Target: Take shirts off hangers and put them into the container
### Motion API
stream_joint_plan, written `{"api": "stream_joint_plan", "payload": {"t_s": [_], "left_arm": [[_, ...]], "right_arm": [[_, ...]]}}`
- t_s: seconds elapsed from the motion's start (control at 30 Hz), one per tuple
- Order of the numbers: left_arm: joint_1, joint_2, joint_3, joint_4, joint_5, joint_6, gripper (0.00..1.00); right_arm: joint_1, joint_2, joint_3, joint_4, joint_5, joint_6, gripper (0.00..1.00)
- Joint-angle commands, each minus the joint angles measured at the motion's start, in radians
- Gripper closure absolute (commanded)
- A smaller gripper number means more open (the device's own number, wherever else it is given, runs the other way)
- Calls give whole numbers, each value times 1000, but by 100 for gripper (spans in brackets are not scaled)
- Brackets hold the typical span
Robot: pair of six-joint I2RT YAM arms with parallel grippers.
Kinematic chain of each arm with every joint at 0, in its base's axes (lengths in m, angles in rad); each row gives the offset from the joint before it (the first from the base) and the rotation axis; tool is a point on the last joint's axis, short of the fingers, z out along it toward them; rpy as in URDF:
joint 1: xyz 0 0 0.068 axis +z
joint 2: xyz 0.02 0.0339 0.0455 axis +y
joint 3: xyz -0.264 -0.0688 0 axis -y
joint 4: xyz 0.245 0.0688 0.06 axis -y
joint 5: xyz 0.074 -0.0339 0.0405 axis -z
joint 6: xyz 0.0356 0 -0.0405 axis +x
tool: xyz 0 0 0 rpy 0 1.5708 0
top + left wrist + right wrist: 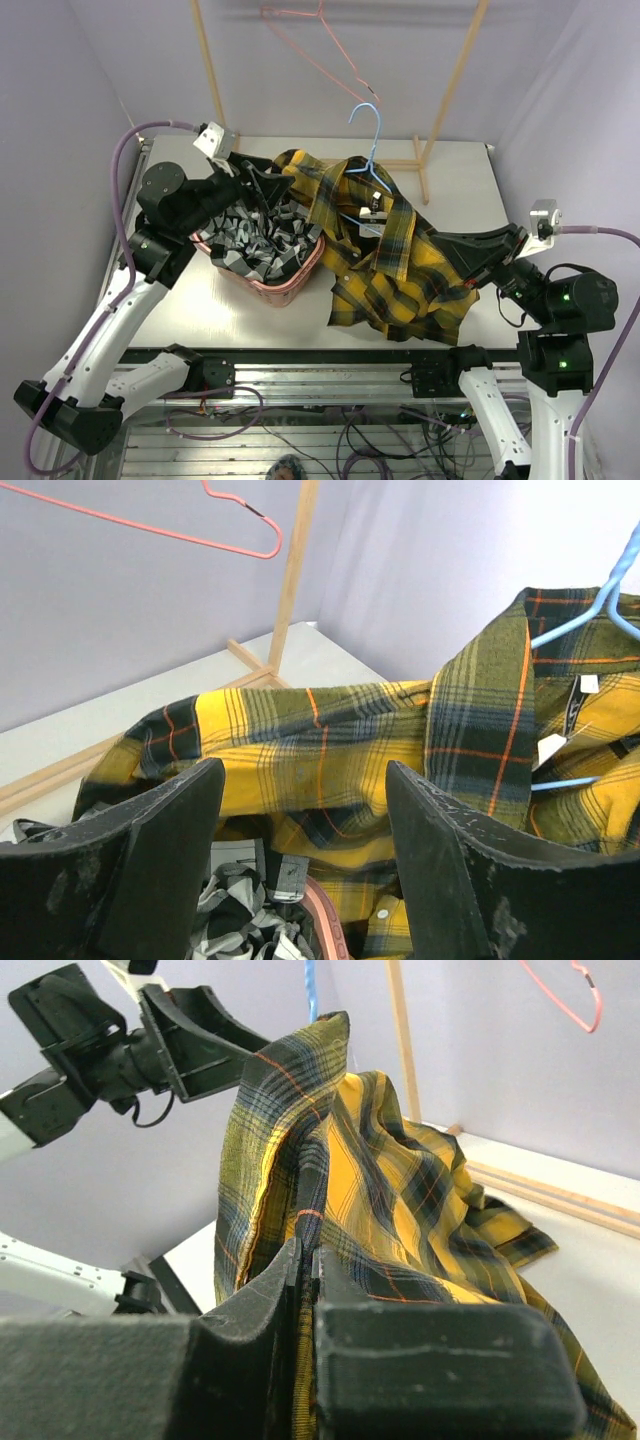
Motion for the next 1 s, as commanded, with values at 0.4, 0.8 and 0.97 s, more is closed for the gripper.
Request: {"api": "stream_joint_plan", "payload": {"t_s": [0.4,0.8,0.97], "left_arm": [[-165,116,93,-133,-154,273,28],[-188,222,106,-58,-171,308,33],[-198,271,126,-30,-122,304,57]], "right_arm": [[0,64,35,89,-95,51,100],[2,104,103,95,-137,61,100],[1,113,91,94,-136,63,100]]}}
